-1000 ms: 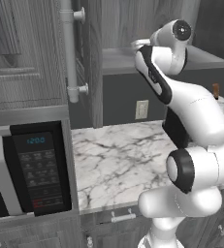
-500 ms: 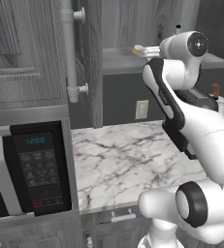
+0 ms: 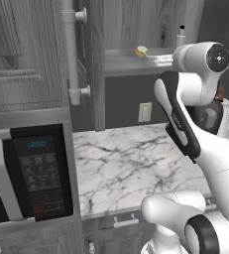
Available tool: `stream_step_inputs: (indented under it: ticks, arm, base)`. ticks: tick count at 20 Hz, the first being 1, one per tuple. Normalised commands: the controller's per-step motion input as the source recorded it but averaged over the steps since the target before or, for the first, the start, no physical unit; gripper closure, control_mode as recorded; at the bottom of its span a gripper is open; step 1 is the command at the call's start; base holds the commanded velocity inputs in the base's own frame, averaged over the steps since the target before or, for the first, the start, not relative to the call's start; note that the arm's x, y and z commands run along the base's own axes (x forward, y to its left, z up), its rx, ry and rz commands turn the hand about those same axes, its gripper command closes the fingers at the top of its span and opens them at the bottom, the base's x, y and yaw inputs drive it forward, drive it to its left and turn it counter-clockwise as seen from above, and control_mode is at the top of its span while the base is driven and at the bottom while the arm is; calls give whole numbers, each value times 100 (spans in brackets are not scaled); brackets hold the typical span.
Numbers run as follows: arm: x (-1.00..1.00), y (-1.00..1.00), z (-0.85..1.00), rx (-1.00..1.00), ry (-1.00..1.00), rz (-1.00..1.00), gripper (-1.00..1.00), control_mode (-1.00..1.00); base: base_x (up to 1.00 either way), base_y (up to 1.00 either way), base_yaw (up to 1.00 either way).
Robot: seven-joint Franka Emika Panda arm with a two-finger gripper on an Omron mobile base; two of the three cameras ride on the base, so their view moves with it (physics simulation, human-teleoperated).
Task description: Pick up the soap dispenser and dish brush from the sink, and place them back in the cabinet, and close the cabinet doors.
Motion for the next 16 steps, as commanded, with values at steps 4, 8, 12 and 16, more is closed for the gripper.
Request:
stream_step_inputs:
  ticks: [4, 8, 12, 16]
  arm:
    - [-38, 0, 7, 0, 0, 0, -100, -100]
    - [-29, 0, 20, 0, 0, 0, -100, -100]
    - [-32, 0, 28, 0, 0, 0, -100, -100]
    - [-50, 1, 22, 0, 0, 0, -100, -100]
  base:
    - [0, 0, 0]
    - [0, 0, 0]
    - [0, 0, 0]
    - [0, 0, 0]
